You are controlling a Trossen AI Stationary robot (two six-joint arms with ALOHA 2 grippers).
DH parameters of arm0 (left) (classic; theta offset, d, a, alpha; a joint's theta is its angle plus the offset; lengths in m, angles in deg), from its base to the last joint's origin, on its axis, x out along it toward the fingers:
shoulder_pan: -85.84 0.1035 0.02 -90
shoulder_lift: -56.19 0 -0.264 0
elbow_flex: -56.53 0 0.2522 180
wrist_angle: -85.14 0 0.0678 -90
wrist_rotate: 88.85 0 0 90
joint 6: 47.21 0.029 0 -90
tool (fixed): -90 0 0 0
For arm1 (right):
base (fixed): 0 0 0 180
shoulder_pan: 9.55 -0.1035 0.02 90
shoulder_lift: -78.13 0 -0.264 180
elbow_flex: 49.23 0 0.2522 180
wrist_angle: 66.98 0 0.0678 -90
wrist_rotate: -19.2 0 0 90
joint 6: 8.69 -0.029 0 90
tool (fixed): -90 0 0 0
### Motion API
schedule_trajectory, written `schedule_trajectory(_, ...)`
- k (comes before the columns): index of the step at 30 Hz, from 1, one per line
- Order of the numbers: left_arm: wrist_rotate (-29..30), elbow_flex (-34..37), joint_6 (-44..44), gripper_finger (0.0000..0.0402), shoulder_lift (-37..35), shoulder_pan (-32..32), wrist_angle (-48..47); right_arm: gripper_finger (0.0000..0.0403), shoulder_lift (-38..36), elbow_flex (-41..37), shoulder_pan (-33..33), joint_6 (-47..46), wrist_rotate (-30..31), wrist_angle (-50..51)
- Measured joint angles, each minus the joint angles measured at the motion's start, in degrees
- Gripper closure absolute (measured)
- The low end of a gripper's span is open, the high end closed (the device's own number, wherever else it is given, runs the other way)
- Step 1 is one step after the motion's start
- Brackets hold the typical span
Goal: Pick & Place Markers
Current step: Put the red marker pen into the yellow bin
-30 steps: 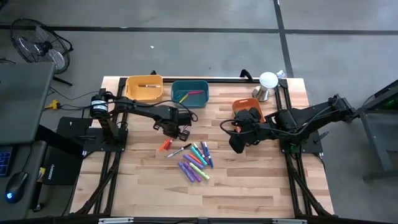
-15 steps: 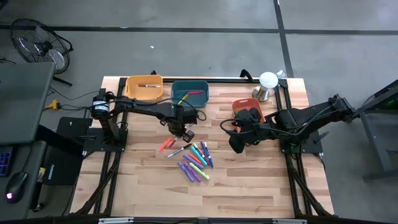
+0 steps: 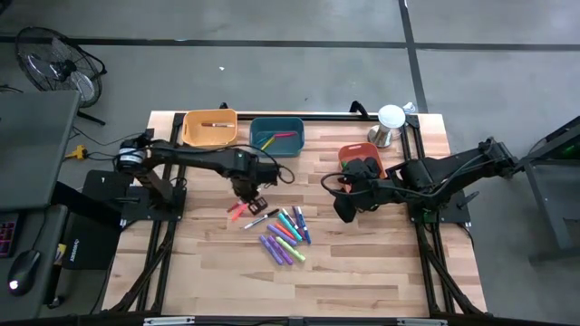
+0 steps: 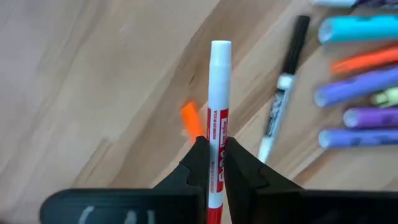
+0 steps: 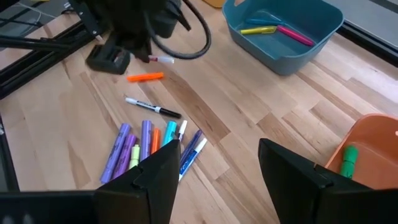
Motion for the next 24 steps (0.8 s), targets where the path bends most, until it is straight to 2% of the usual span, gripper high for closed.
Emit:
schedule_trajectory(3,2.1,0.5,1.0,0.0384,-2.3,-0.9,-6.2,0.0198,0.0,0.0,0.0,-0.1,0.3,0.0)
schedule_trajectory(5,3.3,-0.2,1.6,0.0384,-3.8,-1.0,-5.2,0.0197,0.0,0.0,0.0,-0.1,0.3,-0.1)
schedule_trajectory(7,5.7,0.0,2.3,0.0384,-5.3,-1.0,-10.7,0.0197,0.0,0.0,0.0,-0.1,0.3,-0.1)
schedule_trajectory(10,10.9,-0.6,3.3,0.0384,-6.1,-0.8,-12.3,0.0198,0.0,0.0,0.0,-0.1,0.6,-0.4)
schedule_trajectory(12,14.5,-0.3,4.8,0.0384,-7.6,0.0,-18.1,0.0198,0.0,0.0,0.0,-0.4,0.7,-0.6)
schedule_trajectory(24,26.3,-0.4,17.6,0.0384,-8.8,8.4,-18.9,0.0197,0.0,0.0,0.0,-0.5,0.8,-0.6)
